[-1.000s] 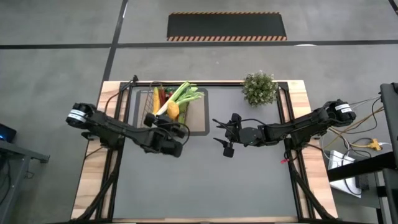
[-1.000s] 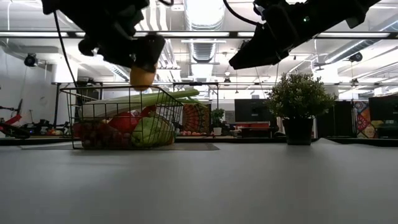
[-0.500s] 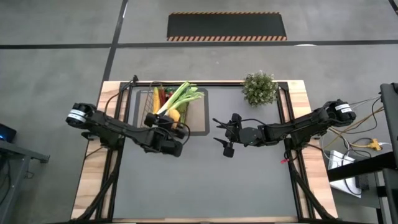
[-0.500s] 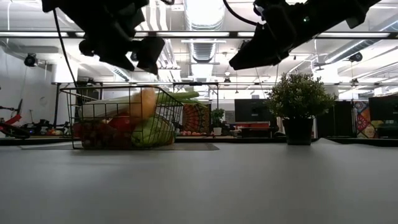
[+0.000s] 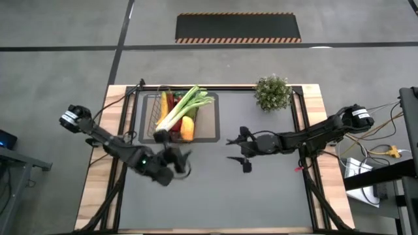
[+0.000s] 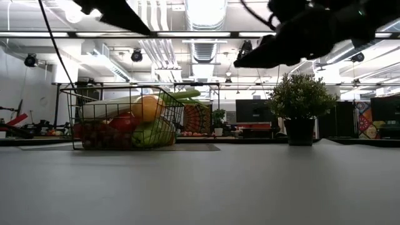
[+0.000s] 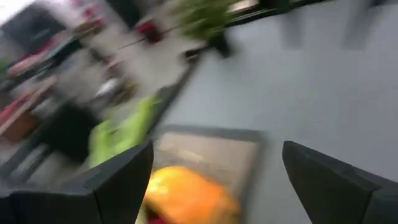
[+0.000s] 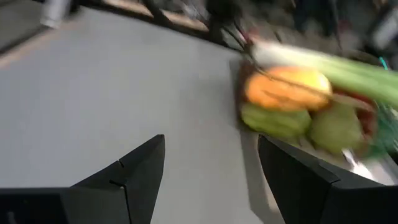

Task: Build produce basket
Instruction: Return to Home Position

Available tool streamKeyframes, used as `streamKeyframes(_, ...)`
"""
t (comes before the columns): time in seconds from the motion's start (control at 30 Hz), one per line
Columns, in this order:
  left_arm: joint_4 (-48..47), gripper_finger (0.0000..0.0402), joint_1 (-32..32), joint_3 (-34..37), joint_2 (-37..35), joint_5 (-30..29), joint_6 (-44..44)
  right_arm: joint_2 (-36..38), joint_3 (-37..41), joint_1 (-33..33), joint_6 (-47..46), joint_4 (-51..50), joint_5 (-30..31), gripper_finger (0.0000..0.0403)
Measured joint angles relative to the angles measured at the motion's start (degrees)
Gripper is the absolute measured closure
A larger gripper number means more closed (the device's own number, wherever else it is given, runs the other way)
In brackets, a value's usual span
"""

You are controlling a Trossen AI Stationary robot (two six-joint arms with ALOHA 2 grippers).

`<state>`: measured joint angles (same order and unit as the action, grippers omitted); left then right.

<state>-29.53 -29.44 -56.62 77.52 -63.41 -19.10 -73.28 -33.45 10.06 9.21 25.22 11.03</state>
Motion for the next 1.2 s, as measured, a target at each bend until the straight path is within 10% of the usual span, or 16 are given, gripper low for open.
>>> streamKeyframes(0.33,54.8,0.0129,0.7,21.6,-7.4,38.2,39.9,0.5,15.6,-1.2,11.1,34.4,-5.7,0.0174)
streamKeyframes(0.67,41.6,0.0264,16.1,32.3,-30.7,47.8,35.6,12.9,23.2,-7.4,11.2,37.8,-8.5,0.0203)
streamKeyframes(1.2,30.2,0.0397,17.3,44.4,-66.2,45.3,34.7,43.3,27.0,-17.1,14.0,18.4,-6.9,0.0231)
